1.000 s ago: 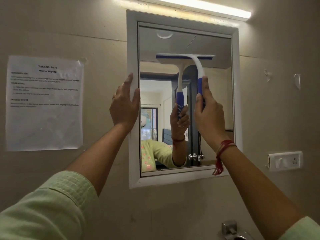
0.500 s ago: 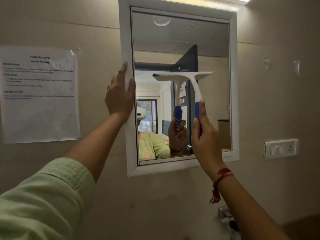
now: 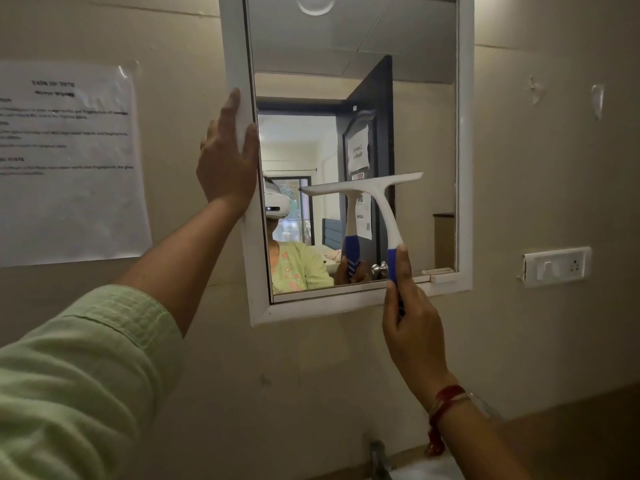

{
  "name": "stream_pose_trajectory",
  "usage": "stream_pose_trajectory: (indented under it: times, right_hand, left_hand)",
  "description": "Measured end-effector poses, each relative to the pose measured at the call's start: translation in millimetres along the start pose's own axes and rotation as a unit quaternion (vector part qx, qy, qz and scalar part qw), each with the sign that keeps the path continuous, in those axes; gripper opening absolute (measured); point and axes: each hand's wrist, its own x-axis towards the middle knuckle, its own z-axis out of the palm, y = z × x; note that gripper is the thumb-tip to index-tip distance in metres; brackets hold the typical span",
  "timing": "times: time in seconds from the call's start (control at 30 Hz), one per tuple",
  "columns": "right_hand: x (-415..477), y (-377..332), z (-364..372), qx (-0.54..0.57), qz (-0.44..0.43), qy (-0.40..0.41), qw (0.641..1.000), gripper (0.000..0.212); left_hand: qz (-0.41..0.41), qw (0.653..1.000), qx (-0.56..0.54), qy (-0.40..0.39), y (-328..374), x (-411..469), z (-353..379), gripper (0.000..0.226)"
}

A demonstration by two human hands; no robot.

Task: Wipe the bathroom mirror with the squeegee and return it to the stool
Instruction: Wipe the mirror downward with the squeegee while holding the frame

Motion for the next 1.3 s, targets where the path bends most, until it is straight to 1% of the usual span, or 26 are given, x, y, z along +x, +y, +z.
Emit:
stream_pose_trajectory:
  times: [0.4, 0.67, 0.93, 1.13, 1.3]
  right_hand:
    - [-68, 4, -7, -0.008, 0.076, -0.035, 0.996, 0.059]
    - [-103, 6, -9, 0.009, 0.101, -0.061, 0.993, 0.059]
    - [-123, 1, -15, 0.003, 0.131, -0.073, 0.989, 0.060]
    - [-128, 0, -18, -0.004, 0.133, -0.073, 0.988, 0.057]
    - [-131, -2, -25, 0.029, 0.137, -0.067, 0.988, 0.054]
  left_hand:
    - [-0.001, 1.000, 0.021, 0.008, -1, 1, 0, 0.048]
    - [0.008, 1.000, 0.029, 0.004, -1, 0, 0, 0.050]
    - [0.005, 1.000, 0.027, 0.007, -2, 1, -1, 0.050]
    - [0.002, 1.000, 0.029, 0.001, 0, -1, -2, 0.050]
    - [-0.007, 0.999, 0.038, 0.001, 1, -2, -3, 0.051]
